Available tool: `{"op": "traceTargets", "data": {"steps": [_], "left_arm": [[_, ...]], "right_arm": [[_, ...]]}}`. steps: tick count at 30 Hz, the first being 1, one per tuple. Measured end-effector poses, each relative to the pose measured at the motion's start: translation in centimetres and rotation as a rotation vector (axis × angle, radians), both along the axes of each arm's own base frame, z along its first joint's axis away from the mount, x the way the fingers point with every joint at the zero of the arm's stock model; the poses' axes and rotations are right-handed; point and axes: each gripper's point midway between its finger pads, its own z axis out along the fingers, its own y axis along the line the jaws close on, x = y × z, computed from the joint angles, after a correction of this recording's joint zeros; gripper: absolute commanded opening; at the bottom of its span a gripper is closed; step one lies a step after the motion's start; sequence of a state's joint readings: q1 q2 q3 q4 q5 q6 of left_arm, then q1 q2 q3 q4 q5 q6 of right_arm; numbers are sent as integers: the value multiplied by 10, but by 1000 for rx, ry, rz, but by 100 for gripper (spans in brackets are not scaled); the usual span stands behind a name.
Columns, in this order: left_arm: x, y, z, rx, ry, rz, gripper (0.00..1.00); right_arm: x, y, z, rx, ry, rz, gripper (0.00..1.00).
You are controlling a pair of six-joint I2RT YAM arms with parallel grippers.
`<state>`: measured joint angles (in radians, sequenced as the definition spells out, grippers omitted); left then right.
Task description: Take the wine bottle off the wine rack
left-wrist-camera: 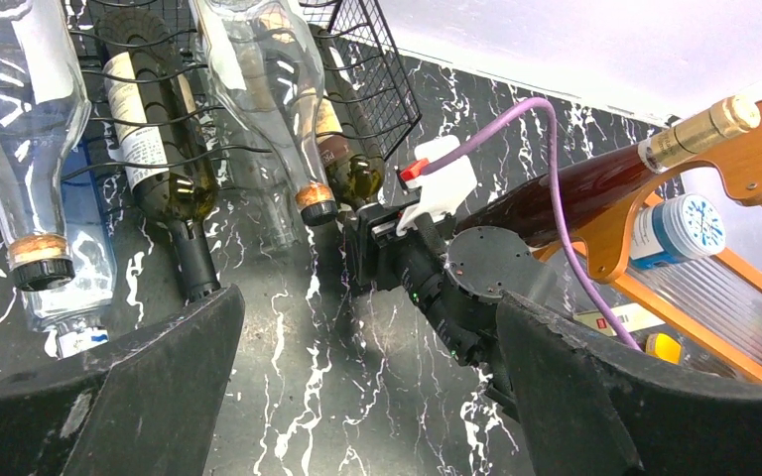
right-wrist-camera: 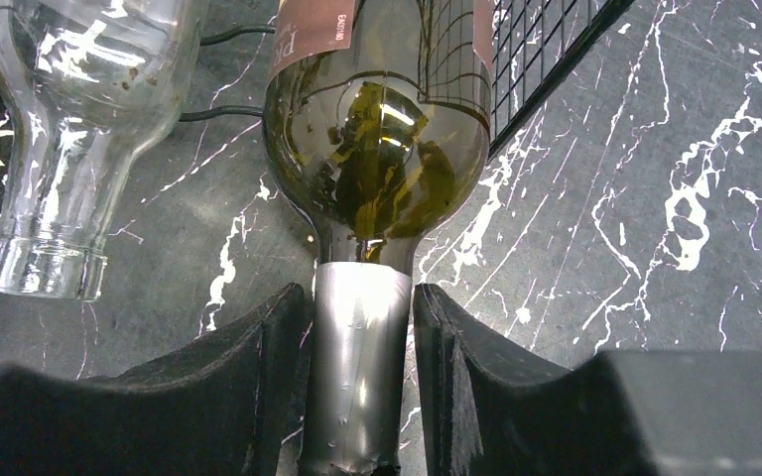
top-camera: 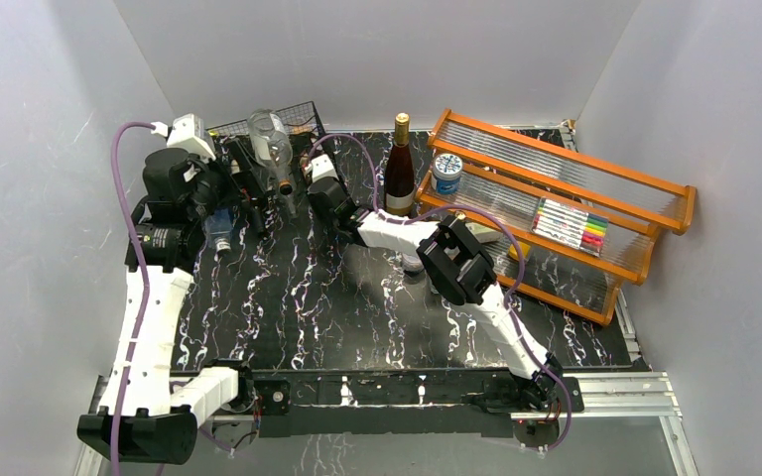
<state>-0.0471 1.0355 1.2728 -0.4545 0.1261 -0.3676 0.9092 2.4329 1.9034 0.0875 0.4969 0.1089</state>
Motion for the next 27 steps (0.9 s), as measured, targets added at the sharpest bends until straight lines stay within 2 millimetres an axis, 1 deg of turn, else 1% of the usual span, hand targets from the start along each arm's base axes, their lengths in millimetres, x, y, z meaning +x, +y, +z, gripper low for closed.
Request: {"op": "traceTargets", "data": {"steps": [2, 7, 10, 13, 16, 17, 19, 20, 21, 25, 27], "left_arm": [[-1, 1, 1, 5, -1, 0, 98], [-2, 1, 8, 11, -14, -1, 98], [-4, 1, 14, 11, -28, -2, 98], [-7, 1, 16, 11, -37, -2, 98], [-8, 1, 18, 10, -43, -2, 98], [-8, 1, 19, 10, -44, -2, 98], [-9, 1, 20, 9, -49, -2, 98], [-10, 1, 21, 6, -50, -1, 98], [-11, 0, 20, 4, -50, -4, 98], [-13, -2, 16, -8, -50, -15, 98], [-17, -3, 13, -12, -51, -17, 98]], "right_arm": [[0, 0, 0, -1, -2, 1, 51], [1, -1, 1, -4, -5, -5, 38], [2, -3, 1, -6, -8, -17, 29], [1, -2, 1, -6, -8, -10, 25], [-3, -2, 1, -12, -5, -7, 19], [-6, -4, 1, -14, -3, -8, 15], [-18, -9, 5, -28, 6, -7, 10], [-25, -12, 8, -31, 9, -9, 5], [-41, -19, 11, -48, 23, -8, 1], [-90, -32, 31, -71, 42, 10, 0], [-108, -38, 43, -61, 55, 29, 0]]}}
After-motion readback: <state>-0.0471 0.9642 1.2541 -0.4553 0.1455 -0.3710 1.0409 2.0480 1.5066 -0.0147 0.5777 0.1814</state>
